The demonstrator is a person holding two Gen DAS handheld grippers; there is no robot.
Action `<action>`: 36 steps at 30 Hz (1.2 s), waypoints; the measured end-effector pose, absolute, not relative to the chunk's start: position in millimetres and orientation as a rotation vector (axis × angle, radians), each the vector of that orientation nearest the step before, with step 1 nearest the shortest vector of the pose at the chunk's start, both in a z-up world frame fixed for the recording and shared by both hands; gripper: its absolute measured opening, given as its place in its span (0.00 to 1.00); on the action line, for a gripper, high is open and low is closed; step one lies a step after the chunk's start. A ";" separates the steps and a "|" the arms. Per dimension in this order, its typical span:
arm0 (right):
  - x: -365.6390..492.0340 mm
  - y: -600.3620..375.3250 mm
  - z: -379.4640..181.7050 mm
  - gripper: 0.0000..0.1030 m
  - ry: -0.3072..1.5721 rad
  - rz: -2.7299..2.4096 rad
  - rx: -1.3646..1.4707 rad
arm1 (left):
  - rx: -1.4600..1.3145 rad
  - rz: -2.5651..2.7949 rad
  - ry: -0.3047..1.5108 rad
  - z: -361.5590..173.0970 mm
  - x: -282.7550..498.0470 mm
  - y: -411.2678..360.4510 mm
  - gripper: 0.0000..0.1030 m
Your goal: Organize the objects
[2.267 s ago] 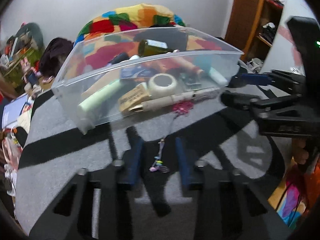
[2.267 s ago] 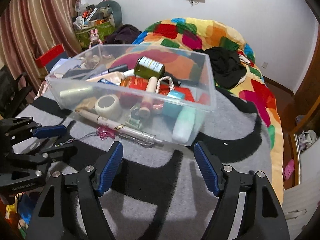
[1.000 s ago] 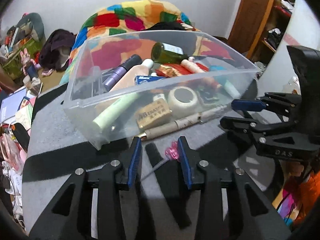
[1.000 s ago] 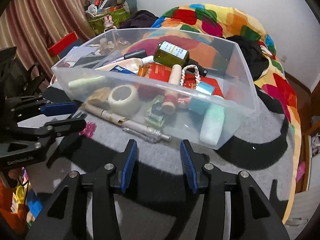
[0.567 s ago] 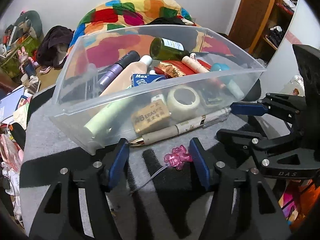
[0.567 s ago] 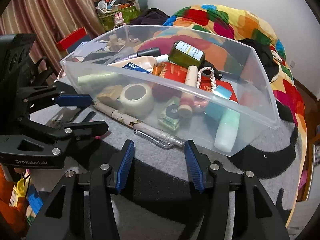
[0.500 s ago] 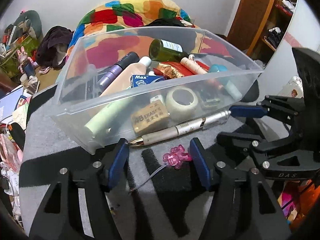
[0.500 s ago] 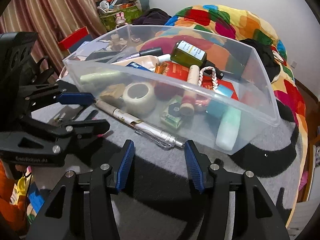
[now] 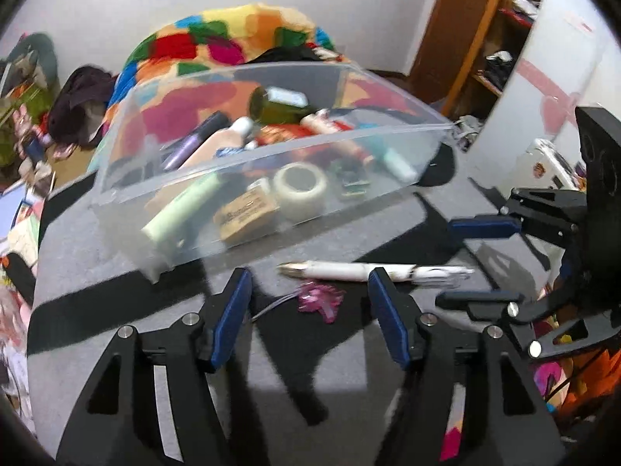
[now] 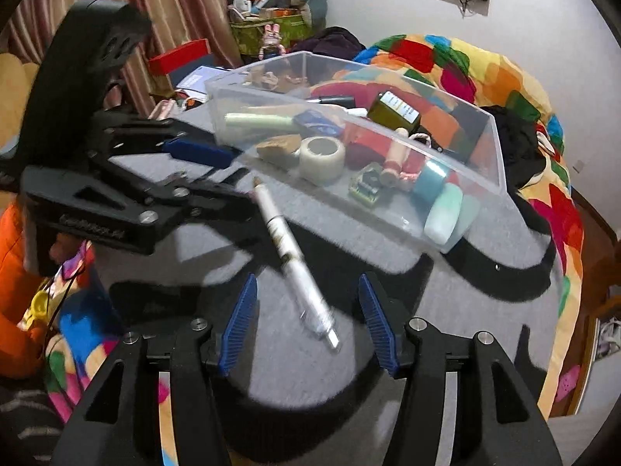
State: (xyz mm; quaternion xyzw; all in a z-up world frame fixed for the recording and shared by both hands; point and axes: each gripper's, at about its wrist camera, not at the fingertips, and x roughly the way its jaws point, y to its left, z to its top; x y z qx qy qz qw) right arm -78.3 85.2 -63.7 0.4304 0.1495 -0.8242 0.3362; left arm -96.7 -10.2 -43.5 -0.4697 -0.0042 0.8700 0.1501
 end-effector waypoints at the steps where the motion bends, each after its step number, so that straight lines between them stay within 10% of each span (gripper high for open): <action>1: -82.4 83.2 -65.0 0.50 0.388 -2.149 1.127 | -1.371 2.493 -0.022 -47.0 -98.9 -13.2 0.61; 9: -96.1 72.7 -79.0 0.36 0.340 -2.167 1.159 | -1.338 2.540 0.074 -59.8 -87.1 2.5 0.60; 14: -84.5 80.3 -77.1 0.14 0.320 -2.207 1.152 | -1.295 2.567 0.118 -60.1 -81.8 15.9 0.37; 36: -47.6 92.8 -16.2 0.10 0.198 -2.323 0.938 | -1.082 2.716 -0.005 -2.3 -55.9 4.0 0.26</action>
